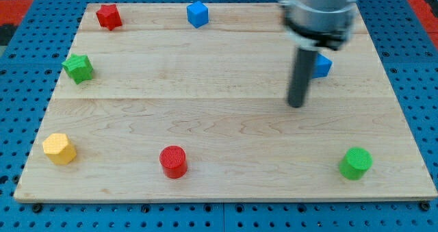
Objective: Slide the blue triangle towards center of the board
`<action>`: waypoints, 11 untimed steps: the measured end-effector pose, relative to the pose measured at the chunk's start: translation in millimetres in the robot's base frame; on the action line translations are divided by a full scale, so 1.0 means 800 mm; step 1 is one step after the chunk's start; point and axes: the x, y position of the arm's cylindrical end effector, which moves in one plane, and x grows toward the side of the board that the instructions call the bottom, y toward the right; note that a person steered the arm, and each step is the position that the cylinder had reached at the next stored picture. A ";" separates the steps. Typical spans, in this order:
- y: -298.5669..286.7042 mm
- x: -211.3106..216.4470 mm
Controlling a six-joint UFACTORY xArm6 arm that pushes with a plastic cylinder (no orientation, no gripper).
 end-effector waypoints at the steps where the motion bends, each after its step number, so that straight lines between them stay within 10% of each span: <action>1: 0.070 0.000; 5: 0.123 -0.064; 11: -0.167 -0.116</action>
